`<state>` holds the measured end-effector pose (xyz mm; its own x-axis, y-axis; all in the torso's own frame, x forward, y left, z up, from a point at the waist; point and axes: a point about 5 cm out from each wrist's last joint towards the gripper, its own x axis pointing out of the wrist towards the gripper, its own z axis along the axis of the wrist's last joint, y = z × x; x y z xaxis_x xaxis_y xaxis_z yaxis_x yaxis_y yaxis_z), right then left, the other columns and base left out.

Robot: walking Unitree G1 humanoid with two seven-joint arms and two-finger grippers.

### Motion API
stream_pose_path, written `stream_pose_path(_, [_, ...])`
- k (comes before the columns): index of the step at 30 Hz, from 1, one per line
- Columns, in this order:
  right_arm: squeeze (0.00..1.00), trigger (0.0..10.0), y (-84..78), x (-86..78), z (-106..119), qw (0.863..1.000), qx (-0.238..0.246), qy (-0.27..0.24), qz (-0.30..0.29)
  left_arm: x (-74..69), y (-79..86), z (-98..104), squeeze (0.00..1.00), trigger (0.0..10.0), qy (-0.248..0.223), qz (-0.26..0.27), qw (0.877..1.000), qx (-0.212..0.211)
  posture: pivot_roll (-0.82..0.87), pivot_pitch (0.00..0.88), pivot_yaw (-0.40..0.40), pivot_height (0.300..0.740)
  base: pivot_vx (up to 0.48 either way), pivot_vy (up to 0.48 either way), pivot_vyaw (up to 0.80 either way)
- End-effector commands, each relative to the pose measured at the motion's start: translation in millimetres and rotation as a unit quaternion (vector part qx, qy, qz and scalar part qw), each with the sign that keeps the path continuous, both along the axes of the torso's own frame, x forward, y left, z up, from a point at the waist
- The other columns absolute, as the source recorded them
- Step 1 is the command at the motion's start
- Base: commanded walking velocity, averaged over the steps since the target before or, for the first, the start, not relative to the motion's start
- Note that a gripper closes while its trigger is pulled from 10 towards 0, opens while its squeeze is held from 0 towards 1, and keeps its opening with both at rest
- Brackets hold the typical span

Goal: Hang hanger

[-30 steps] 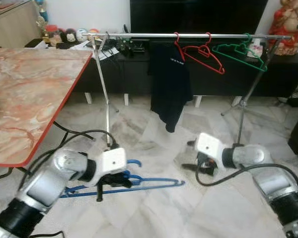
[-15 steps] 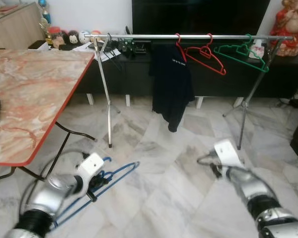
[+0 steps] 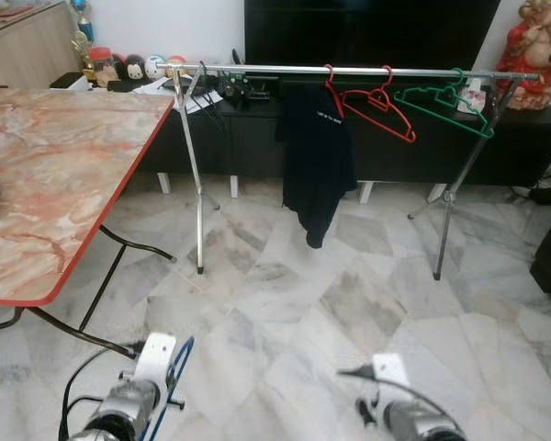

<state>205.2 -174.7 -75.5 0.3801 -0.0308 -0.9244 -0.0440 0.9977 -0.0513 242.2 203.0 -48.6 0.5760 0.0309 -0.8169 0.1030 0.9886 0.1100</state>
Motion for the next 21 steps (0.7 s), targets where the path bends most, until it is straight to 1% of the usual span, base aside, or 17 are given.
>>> stream_pose_path(1, [0.00, 10.0, -4.9, 3.3, 2.3, 1.000, 0.008, -0.004, -0.025, 2.2, -3.4, 0.6, 0.00, 10.0, -0.008, -0.011, 1.000, 0.008, -0.03, 0.000, -0.054, 0.740, 0.000, 0.000, 0.00])
stream_pose_path(5, [0.00, 10.0, -3.2, 3.2, 2.1, 1.000, 0.012, -0.003, -0.024, 4.1, -7.5, 0.9, 0.00, 10.0, -0.011, 0.015, 1.000, -0.007, -0.02, 0.000, -0.055, 0.740, 0.000, 0.000, 0.00])
stream_pose_path(7, [0.00, 10.0, -3.0, 2.6, 1.8, 1.000, 0.014, -0.002, -0.025, 2.8, -8.0, -0.1, 0.00, 10.0, -0.006, 0.015, 1.000, -0.006, -0.02, 0.000, -0.052, 0.740, 0.000, 0.000, 0.00])
stream_pose_path(8, [0.00, 10.0, -4.2, 3.5, 2.4, 1.000, 0.011, -0.004, -0.026, 3.7, -10.7, 0.0, 0.00, 10.0, -0.003, 0.000, 1.000, 0.000, -0.02, 0.000, -0.050, 0.740, 0.000, 0.000, 0.00])
stream_pose_path(11, [0.00, 10.0, -0.6, 5.8, 3.2, 0.999, 0.017, -0.009, -0.028, 6.8, -11.4, 1.9, 0.00, 10.0, -0.008, 0.007, 1.000, -0.002, -0.02, 0.000, -0.038, 0.740, 0.269, 0.000, 0.00])
stream_pose_path(15, [0.00, 10.0, 2.4, 5.8, 3.1, 1.000, 0.019, -0.006, -0.019, 5.1, -8.2, 1.2, 0.00, 10.0, -0.004, 0.008, 1.000, 0.001, -0.03, 0.000, -0.023, 0.740, 0.321, 0.000, 0.00])
stream_pose_path(17, [0.00, 10.0, 2.8, 6.4, 3.4, 1.000, 0.014, -0.006, -0.010, 3.1, -5.4, 0.4, 0.00, 10.0, -0.004, 0.010, 1.000, -0.002, -0.04, 0.000, -0.021, 0.740, 0.330, 0.000, 0.00])
stream_pose_path(21, [0.00, 10.0, 4.4, 8.9, 4.7, 1.000, 0.020, -0.011, -0.004, 2.1, -5.3, -0.2, 0.00, 10.0, -0.005, 0.010, 1.000, -0.010, -0.04, 0.000, -0.024, 0.740, 0.354, 0.000, 0.00])
